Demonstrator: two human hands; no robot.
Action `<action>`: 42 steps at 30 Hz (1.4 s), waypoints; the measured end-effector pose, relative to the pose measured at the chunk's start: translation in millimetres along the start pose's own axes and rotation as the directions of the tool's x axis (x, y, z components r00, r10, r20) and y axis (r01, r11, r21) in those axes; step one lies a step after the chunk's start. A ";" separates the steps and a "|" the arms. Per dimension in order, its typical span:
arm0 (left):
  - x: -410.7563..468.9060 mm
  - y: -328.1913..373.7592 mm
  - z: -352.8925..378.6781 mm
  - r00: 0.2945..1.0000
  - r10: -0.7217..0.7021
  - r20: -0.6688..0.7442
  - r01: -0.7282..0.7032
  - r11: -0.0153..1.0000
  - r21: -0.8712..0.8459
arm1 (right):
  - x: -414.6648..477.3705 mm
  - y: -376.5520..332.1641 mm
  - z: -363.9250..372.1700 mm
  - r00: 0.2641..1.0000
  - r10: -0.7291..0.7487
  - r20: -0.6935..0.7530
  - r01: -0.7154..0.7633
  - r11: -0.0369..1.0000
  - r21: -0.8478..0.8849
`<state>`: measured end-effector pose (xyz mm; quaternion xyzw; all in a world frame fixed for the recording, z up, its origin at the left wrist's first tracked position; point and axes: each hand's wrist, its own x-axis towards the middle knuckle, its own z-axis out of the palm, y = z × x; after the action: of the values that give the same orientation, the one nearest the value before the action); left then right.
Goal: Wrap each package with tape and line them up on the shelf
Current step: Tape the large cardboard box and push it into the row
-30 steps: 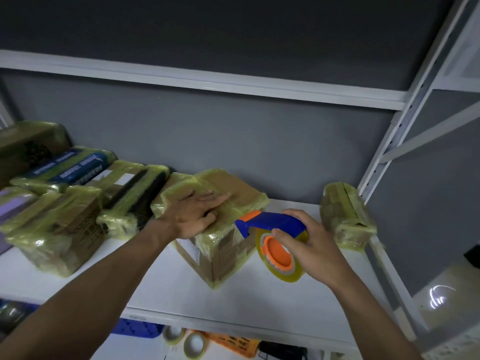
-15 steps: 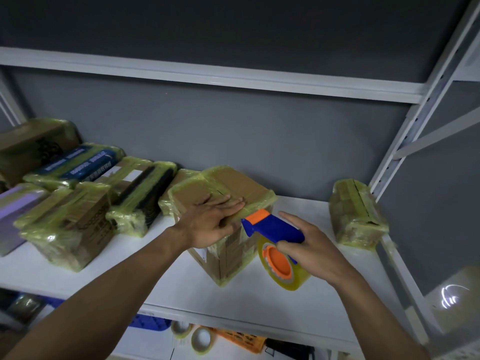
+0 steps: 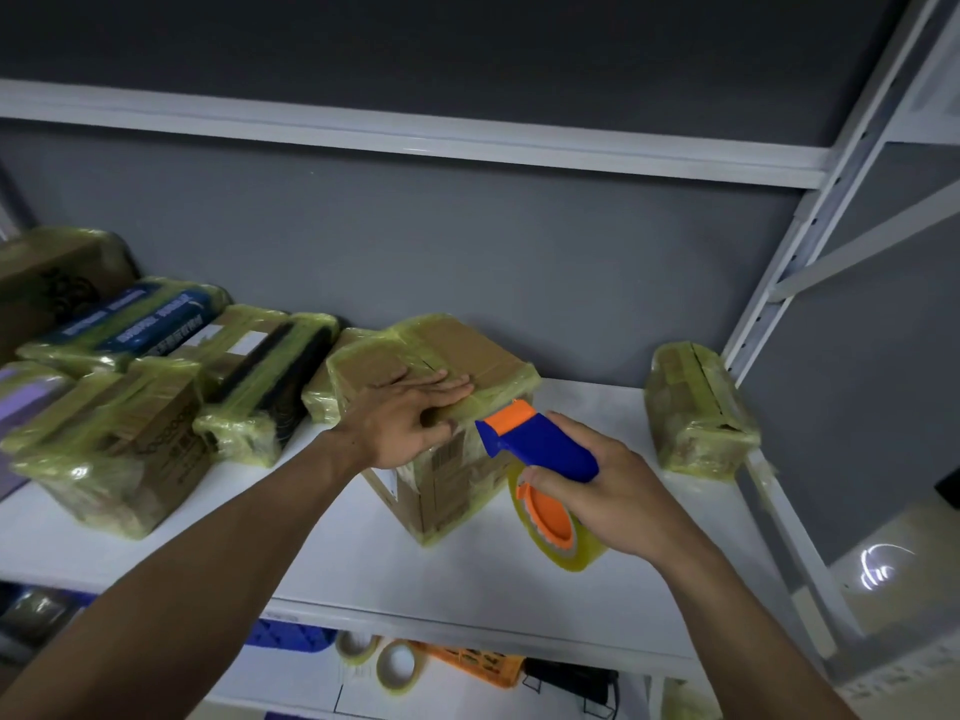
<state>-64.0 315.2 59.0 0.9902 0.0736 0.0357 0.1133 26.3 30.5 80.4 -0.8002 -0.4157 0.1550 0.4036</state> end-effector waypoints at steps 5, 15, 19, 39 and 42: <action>0.1 -1.6 -0.4 1.000 0.005 -0.004 -0.005 1.000 0.005 | -19.2 6.8 -11.6 1.000 0.011 0.016 -0.010 1.000 -0.020; 3.7 10.5 -8.3 0.998 -0.063 0.021 0.064 0.998 -0.027 | -46.2 32.7 -3.1 0.995 0.084 0.059 -0.086 0.996 0.031; 7.5 31.7 -10.0 0.969 -0.246 0.013 0.247 0.969 -0.009 | -34.8 40.3 10.6 0.991 0.102 0.091 -0.106 0.994 0.032; 17.6 52.2 18.5 0.879 -0.429 -0.209 0.423 0.903 -0.075 | -30.9 55.3 33.3 0.995 0.081 0.055 -0.087 0.990 0.108; 18.2 51.2 17.4 0.876 -0.430 -0.220 0.422 0.903 -0.083 | -41.0 63.9 29.0 0.991 0.114 0.073 -0.123 0.984 0.129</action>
<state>-37.5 264.9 54.8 0.9365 0.3019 0.1272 0.1250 19.0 -8.0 9.1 -0.7891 -0.3693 0.2324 0.4324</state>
